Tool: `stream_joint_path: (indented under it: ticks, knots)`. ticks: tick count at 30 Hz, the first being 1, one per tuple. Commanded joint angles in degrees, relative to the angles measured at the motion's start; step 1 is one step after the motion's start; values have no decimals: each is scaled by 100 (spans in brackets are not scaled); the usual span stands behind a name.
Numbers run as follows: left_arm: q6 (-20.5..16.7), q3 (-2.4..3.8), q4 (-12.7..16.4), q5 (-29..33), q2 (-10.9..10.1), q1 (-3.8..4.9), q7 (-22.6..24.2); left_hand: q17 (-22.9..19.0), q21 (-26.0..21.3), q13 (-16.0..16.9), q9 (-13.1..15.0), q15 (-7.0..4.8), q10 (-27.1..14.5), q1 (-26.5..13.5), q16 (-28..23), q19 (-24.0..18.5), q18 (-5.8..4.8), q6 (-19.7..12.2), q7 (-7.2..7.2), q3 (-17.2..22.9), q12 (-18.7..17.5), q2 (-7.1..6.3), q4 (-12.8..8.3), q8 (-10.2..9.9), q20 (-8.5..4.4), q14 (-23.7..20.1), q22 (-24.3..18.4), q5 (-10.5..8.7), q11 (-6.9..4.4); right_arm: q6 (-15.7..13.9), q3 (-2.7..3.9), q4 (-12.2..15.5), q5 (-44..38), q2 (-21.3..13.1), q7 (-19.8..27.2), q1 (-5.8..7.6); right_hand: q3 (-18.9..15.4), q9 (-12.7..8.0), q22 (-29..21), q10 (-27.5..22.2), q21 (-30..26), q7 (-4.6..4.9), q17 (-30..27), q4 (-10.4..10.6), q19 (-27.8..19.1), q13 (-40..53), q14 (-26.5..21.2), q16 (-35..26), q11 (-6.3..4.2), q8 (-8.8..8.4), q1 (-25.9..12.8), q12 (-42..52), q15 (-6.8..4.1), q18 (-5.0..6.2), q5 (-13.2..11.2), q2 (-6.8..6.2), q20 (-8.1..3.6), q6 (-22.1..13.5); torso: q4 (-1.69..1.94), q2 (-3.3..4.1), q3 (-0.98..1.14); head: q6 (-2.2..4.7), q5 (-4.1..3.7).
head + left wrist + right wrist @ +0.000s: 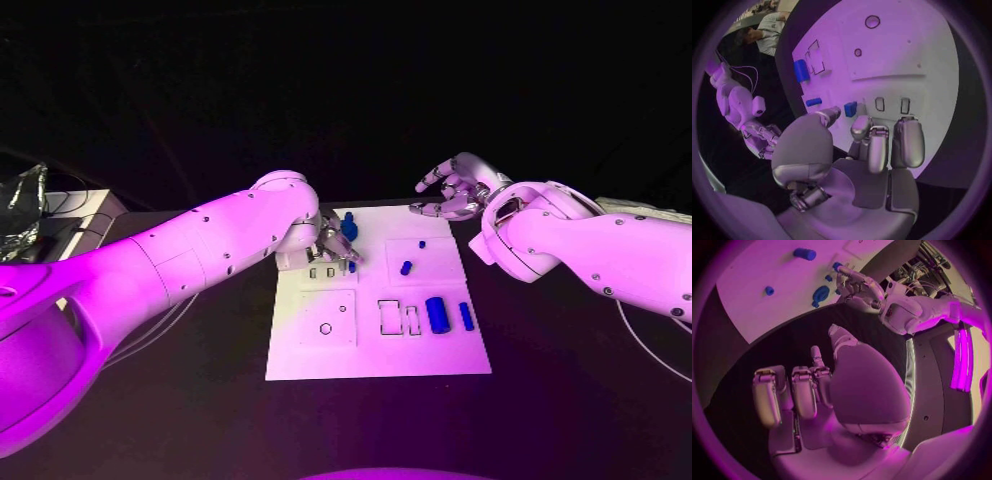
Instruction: Assemble the parts on the task board
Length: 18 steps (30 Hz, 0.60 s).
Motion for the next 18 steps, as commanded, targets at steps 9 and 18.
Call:
stream_joint_path:
  ticks: [9,18]
  knots:
    - [100,-13,-56,26,43,7,17,1456,20,-53,7,-1,-85,58,13,6,-102,-26,0,44,-60,3,-6,-36,12,567,-18,0,5,78,3,-7,-21,18,4,1,35,9,1401,177,-33,12,1476,9,532,1113,600,15,-11,31,27,5,-12,-45,39,-6,-15,-41,4,11,0,-3,-8]
    - [118,-62,-98,92,94,3,73,1457,24,-55,57,9,-109,216,13,-6,-102,-38,9,234,-66,72,-28,-54,24,566,-12,0,13,92,3,-18,-21,48,9,0,41,10,1402,182,-31,13,1481,8,533,1118,601,16,-12,34,28,9,-12,-45,43,-1,-16,-42,-12,24,1,-26,9]
